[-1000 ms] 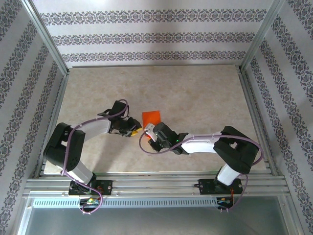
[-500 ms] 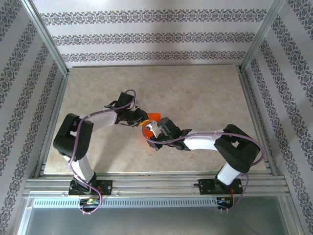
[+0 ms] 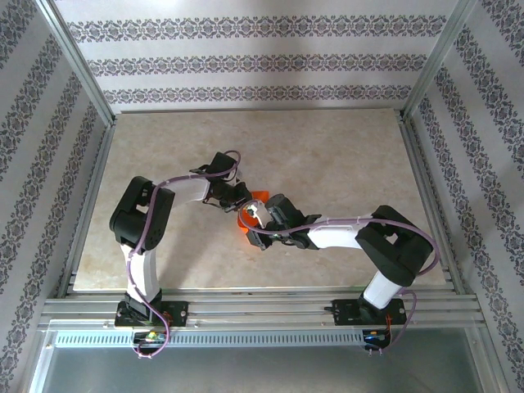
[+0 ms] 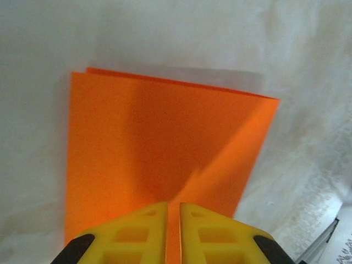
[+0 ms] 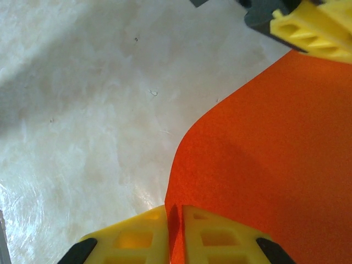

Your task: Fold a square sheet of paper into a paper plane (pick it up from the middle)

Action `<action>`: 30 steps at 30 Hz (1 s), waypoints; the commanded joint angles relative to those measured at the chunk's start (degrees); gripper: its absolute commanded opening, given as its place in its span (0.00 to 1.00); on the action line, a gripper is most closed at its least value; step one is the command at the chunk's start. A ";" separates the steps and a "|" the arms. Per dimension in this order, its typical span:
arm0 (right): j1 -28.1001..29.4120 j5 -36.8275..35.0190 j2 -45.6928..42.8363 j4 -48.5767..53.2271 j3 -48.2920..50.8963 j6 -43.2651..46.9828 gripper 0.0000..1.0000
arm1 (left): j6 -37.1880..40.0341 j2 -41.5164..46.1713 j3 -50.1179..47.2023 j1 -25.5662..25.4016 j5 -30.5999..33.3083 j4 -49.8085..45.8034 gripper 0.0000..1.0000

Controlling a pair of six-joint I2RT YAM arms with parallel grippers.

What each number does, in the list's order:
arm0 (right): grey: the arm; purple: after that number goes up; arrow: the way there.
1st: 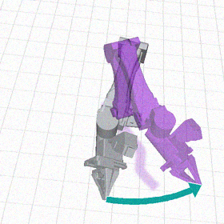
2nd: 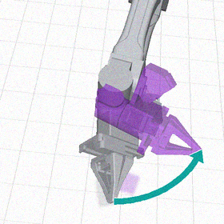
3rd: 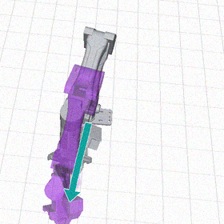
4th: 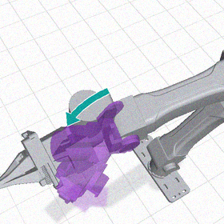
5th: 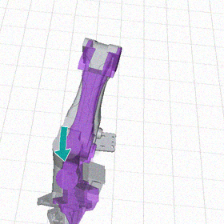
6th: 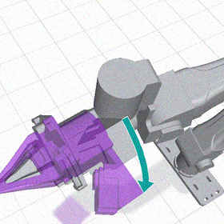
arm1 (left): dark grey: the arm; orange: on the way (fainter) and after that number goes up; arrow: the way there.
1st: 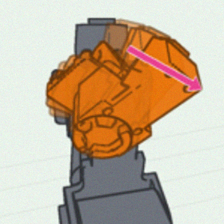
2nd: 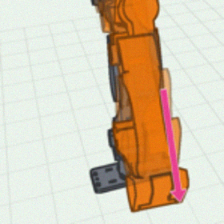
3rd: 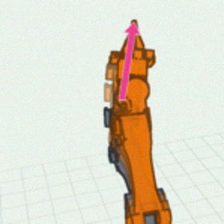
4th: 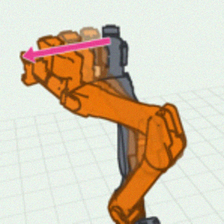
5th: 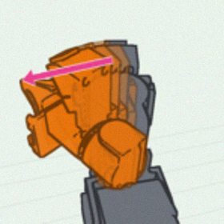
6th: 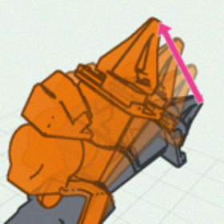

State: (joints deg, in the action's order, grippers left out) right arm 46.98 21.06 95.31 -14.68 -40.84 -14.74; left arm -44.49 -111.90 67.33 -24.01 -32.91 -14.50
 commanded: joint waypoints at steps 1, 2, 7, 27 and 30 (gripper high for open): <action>-0.89 1.13 0.77 -0.88 0.12 -1.33 0.14 | 2.17 -1.45 1.80 -0.77 1.91 -5.23 0.14; -1.08 1.01 0.67 -0.64 0.10 -1.57 0.14 | 2.21 -1.72 1.94 -0.80 2.18 -5.66 0.14; -2.60 0.48 1.02 0.67 -0.14 -3.38 0.14 | 2.78 -2.75 2.80 -0.97 4.18 -8.26 0.13; -5.56 -7.07 2.34 4.11 -0.90 -7.24 0.14 | 4.72 -5.04 4.47 -2.11 7.02 -11.91 0.12; -5.65 -7.17 2.78 4.57 -1.34 -7.15 0.14 | 5.03 -5.17 4.66 -2.26 6.99 -12.13 0.12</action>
State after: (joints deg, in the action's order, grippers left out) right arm 42.09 15.35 97.10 -11.31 -40.86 -21.32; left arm -40.91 -114.30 72.05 -25.15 -28.38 -22.20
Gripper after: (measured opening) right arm 0.140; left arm 0.117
